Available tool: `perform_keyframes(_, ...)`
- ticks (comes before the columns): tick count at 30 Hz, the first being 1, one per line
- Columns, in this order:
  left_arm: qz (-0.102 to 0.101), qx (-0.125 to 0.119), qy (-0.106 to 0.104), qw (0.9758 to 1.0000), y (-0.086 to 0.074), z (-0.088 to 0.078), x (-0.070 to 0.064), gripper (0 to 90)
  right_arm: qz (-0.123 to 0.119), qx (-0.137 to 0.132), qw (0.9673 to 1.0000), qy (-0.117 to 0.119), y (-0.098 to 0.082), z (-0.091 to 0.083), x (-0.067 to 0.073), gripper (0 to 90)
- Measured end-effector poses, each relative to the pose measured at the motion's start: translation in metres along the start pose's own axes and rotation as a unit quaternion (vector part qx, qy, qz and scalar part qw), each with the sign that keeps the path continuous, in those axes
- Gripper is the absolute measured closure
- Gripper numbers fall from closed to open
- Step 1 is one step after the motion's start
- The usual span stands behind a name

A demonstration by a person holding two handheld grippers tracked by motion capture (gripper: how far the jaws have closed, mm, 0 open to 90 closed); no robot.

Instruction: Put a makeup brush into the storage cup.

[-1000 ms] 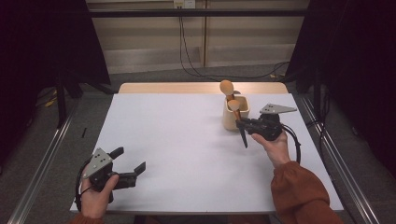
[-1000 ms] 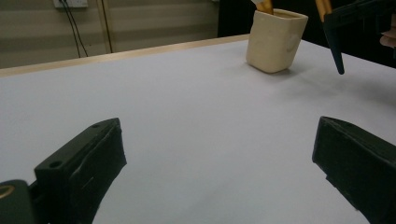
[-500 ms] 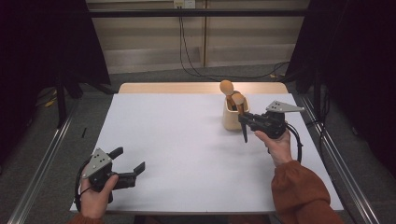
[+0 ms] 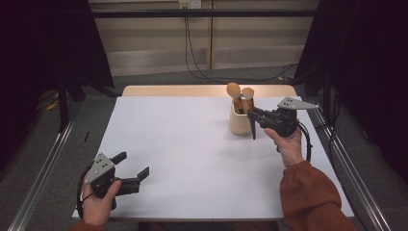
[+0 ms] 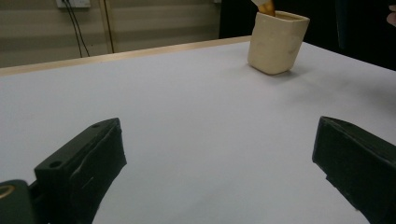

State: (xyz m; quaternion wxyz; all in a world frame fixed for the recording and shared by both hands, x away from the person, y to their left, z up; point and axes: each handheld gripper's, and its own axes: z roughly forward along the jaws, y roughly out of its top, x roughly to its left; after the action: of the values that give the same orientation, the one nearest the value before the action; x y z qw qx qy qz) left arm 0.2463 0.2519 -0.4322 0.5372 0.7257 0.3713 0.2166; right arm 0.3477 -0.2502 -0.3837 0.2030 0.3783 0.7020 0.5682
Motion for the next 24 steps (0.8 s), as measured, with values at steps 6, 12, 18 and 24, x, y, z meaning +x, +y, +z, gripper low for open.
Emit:
perform_keyframes(6,0.001,0.0,0.0,1.0,0.0,0.0,0.0,2.2,0.001,0.0,1.0,-0.008,0.006,0.002,-0.006,75.2)
perform_keyframes(12,0.0,-0.001,0.001,1.0,0.0,0.0,0.0,2.2,-0.005,-0.004,0.9999,-0.012,0.018,0.004,-0.007,75.2)
perform_keyframes(18,-0.001,-0.004,0.003,1.0,0.0,0.0,0.0,2.2,-0.007,-0.011,0.9997,-0.019,0.028,0.005,-0.011,75.2)
perform_keyframes(24,-0.005,-0.006,0.003,1.0,0.0,0.0,0.0,2.2,-0.011,-0.014,0.9997,-0.019,0.036,0.01,-0.013,75.2)
